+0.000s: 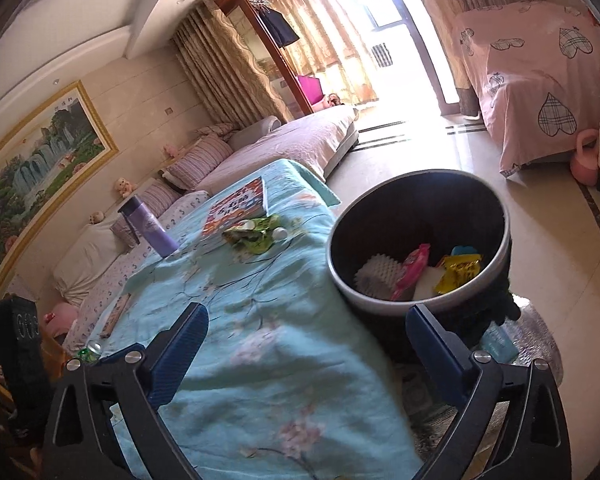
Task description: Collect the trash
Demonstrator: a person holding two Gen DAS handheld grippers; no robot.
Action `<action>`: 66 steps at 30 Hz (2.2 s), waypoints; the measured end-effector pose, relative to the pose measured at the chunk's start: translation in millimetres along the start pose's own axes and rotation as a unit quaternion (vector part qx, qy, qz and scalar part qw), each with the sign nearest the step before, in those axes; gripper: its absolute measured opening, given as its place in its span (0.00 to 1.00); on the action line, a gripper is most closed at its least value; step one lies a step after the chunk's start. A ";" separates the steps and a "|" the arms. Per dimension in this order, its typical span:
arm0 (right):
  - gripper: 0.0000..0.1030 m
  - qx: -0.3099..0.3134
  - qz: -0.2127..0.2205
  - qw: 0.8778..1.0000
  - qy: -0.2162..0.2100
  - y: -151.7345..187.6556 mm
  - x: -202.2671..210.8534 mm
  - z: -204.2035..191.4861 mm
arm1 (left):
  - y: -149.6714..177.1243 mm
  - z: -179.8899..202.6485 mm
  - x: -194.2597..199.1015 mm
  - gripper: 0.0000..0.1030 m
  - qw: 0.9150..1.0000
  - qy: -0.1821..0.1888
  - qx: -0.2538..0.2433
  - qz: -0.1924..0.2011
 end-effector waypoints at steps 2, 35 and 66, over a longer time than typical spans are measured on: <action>0.97 0.011 0.003 1.000 -0.003 4.2 4.7 -14.1 | 0.3 -10.4 11.2 0.73 1.000 -0.007 0.010 0.013; 1.00 0.177 0.130 0.973 0.068 62.7 51.2 -86.4 | 44.2 -70.5 102.4 1.00 0.961 -0.180 -0.040 0.208; 1.00 0.183 0.116 0.974 0.061 70.6 45.9 -92.0 | 50.2 -71.1 99.6 1.00 0.964 -0.180 -0.046 0.191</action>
Point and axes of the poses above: each gripper's, at about its wrist camera, not at the fingertips, and x roughly against the way its jaws point, z to its right, y to its underside, the point moved 10 cm from there along -x, roughly the way its jaws point, and after that the axes turned 4 degrees about x, right-handed, at the moved point
